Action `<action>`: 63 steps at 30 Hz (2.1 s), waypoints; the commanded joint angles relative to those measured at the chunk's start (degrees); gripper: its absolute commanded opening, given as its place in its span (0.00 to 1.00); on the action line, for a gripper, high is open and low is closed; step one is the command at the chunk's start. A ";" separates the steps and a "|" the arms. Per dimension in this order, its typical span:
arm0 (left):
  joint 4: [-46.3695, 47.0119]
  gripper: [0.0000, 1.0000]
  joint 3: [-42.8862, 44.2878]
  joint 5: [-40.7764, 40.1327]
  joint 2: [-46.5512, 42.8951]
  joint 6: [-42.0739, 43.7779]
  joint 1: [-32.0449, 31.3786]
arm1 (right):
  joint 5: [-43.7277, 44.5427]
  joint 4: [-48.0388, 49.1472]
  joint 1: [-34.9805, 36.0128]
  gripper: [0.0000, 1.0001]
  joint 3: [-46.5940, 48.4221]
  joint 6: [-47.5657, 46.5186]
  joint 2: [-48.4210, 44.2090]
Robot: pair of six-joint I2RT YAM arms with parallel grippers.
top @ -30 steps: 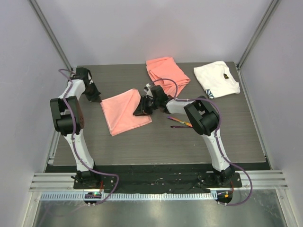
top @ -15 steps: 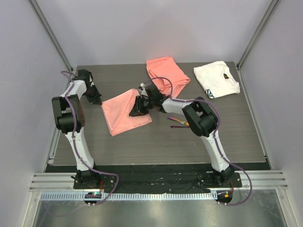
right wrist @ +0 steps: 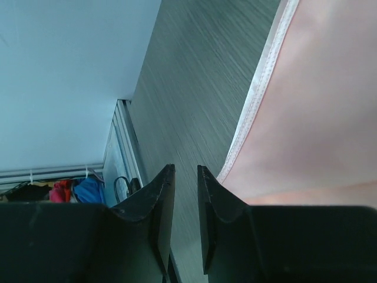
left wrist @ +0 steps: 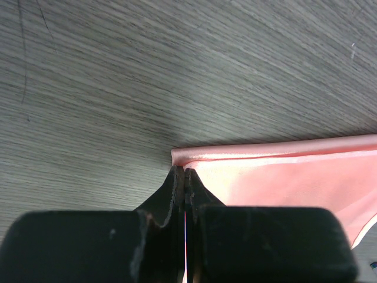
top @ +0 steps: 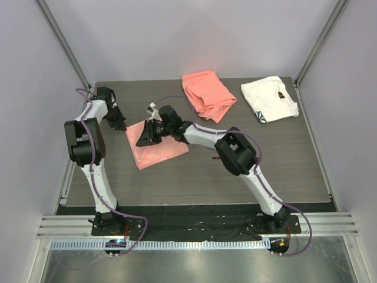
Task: Fold the napkin into a case and place the utensils inside
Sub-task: Smooth out the upper triangle-folded napkin at the center of the board.
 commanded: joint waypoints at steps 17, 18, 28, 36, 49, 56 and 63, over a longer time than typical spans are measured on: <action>-0.54 0.00 2.11 -2.92 1.25 -0.98 0.89 | -7.76 19.52 3.36 0.23 -6.32 14.84 5.95; -0.62 0.00 2.11 -2.83 1.34 -1.07 0.80 | -7.94 19.71 3.36 0.23 -7.55 14.75 5.77; -0.36 0.00 1.94 -2.65 1.43 -1.15 0.98 | -9.17 14.98 3.97 0.23 -12.48 9.93 2.17; -0.10 0.01 1.94 -0.72 0.82 -1.51 0.98 | -8.90 -8.33 4.59 0.23 -5.89 -8.71 0.33; -1.07 0.62 -8.23 -2.23 -23.13 -7.29 0.80 | -8.73 1.07 -5.60 0.24 -2.64 -1.24 -4.70; 14.04 0.00 -36.08 13.24 -37.06 -17.58 -2.97 | -7.59 2.56 -6.57 0.25 3.33 1.73 0.40; 22.66 0.00 -45.08 15.10 -37.33 -20.66 -7.55 | -7.76 8.54 -5.70 0.23 3.08 7.63 3.75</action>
